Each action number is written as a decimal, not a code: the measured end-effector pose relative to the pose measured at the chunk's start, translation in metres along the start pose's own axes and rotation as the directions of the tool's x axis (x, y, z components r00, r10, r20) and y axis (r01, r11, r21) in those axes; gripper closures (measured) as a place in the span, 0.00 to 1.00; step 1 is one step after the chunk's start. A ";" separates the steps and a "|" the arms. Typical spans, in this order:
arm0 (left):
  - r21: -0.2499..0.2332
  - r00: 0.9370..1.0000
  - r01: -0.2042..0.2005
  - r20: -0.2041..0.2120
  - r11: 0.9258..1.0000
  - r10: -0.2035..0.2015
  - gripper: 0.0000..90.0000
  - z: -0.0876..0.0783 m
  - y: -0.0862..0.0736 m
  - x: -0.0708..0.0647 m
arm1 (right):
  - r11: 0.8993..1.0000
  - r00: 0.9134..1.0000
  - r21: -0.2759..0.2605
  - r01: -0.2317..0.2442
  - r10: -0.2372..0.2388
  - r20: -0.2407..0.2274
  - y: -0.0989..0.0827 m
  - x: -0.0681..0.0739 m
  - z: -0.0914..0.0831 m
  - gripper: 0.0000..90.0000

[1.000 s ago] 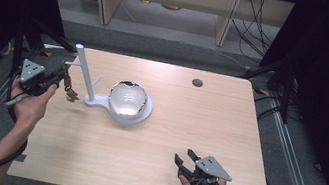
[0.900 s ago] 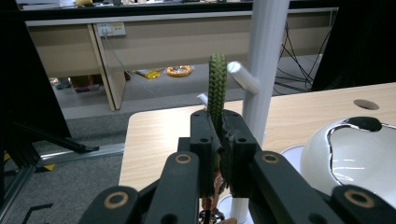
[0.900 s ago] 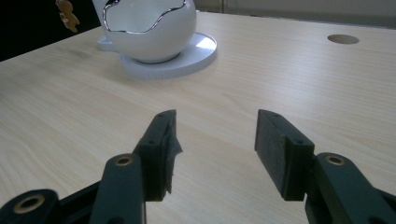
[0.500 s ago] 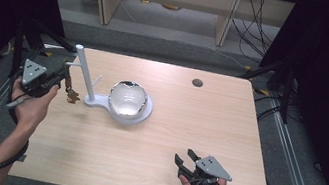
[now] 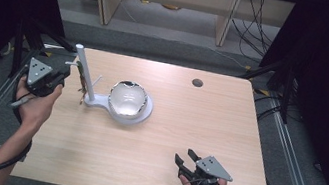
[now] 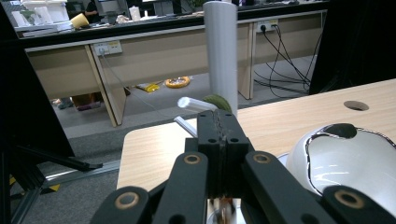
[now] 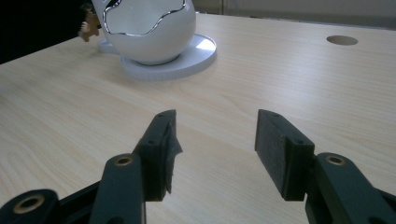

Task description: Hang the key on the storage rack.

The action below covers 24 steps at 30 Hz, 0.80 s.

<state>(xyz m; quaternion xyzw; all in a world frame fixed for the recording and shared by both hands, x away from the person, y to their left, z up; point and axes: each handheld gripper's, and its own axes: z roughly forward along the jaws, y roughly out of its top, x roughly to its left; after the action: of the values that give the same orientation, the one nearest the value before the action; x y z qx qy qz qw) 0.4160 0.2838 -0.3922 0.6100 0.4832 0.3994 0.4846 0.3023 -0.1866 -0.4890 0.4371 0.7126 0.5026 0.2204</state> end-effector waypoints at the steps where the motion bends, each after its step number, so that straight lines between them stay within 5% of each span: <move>1: 0.001 1.000 0.002 0.010 1.000 -0.002 0.99 0.002 -0.002 0.000 | 1.000 1.000 -0.009 0.008 -0.008 0.002 0.000 0.000 0.001 0.55; 9: -0.002 0.999 0.007 0.034 1.000 -0.007 0.99 -0.006 -0.011 -0.002 | 1.000 1.000 -0.021 0.022 -0.023 -0.019 0.001 -0.004 0.003 0.55; 10: -0.002 0.999 0.009 0.036 1.000 -0.009 0.99 -0.007 -0.012 -0.002 | 0.999 0.999 -0.011 0.040 -0.040 0.008 0.002 -0.004 0.000 0.55; 24: -0.030 0.997 0.016 0.079 0.999 -0.014 0.96 -0.038 -0.037 -0.004 | 0.999 0.999 -0.015 0.030 -0.030 0.018 0.001 -0.009 -0.003 0.55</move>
<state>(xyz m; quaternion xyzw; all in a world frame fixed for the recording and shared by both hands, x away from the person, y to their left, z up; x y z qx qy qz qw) 0.3718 0.2896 -0.4203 0.6141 0.4623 0.3787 0.5154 0.3050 -0.1960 -0.4878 0.4293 0.7132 0.5006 0.2376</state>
